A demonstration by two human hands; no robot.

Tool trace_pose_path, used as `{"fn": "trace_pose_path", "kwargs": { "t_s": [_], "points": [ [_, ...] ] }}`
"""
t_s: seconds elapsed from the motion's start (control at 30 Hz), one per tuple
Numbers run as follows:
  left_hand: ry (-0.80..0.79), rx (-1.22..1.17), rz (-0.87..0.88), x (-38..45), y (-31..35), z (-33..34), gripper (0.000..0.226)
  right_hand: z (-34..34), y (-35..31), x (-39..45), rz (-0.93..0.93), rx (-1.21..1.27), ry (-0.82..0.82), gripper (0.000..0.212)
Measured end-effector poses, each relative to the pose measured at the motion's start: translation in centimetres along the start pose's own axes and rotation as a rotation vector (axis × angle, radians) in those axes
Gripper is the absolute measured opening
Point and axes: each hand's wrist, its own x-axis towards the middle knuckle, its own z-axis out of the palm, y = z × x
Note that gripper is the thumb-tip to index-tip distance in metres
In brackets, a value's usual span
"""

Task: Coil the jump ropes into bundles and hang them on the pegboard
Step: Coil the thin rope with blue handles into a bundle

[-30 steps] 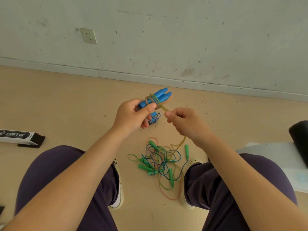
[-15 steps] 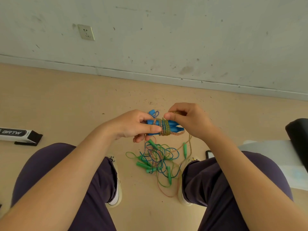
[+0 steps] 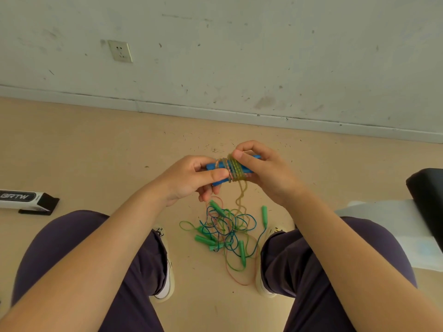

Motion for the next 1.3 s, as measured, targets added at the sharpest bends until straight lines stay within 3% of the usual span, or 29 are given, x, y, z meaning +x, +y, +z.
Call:
{"fn": "trace_pose_path", "kwargs": {
  "t_s": [0.1, 0.23, 0.33, 0.43, 0.57, 0.77, 0.9, 1.07, 1.3],
  "points": [
    [0.135, -0.118, 0.072, 0.4, 0.1, 0.1, 0.032, 0.2, 0.3, 0.1, 0.058, 0.216, -0.109, 0.032],
    [0.314, -0.135, 0.094, 1.0, -0.2, 0.0, 0.023, 1.1, 1.3, 0.4, 0.049, 0.158, -0.069, 0.019],
    [0.401, -0.110, 0.088, 1.2, -0.6, 0.3, 0.014, 1.8, 1.4, 0.6, 0.036, 0.095, -0.011, 0.025],
    [0.499, -0.110, 0.086, 1.5, -0.7, 0.2, 0.017, 2.4, 1.6, 0.6, 0.062, -0.114, 0.086, 0.022],
    [0.602, -0.111, 0.061, 1.8, -1.1, -0.3, 0.019, 2.9, 1.6, 0.5, 0.089, -0.388, 0.100, 0.011],
    [0.645, 0.225, 0.022, 2.1, -2.3, -0.6, 0.022, 2.0, 0.1, 0.0, 0.006, -0.657, 0.110, 0.023],
    [0.487, 0.362, -0.009, 2.0, -2.3, -0.3, 0.023, 0.8, -1.1, -0.4, -0.142, -0.717, 0.119, 0.023],
    [-0.014, 0.408, -0.154, 1.4, -1.8, 0.5, 0.020, 0.0, -0.9, -0.2, -0.195, -0.844, 0.093, 0.019],
    [-0.070, 0.310, -0.069, 0.8, -1.4, 0.9, 0.025, -0.4, -0.4, 0.5, -0.070, -0.647, 0.084, 0.018]
  ]
}}
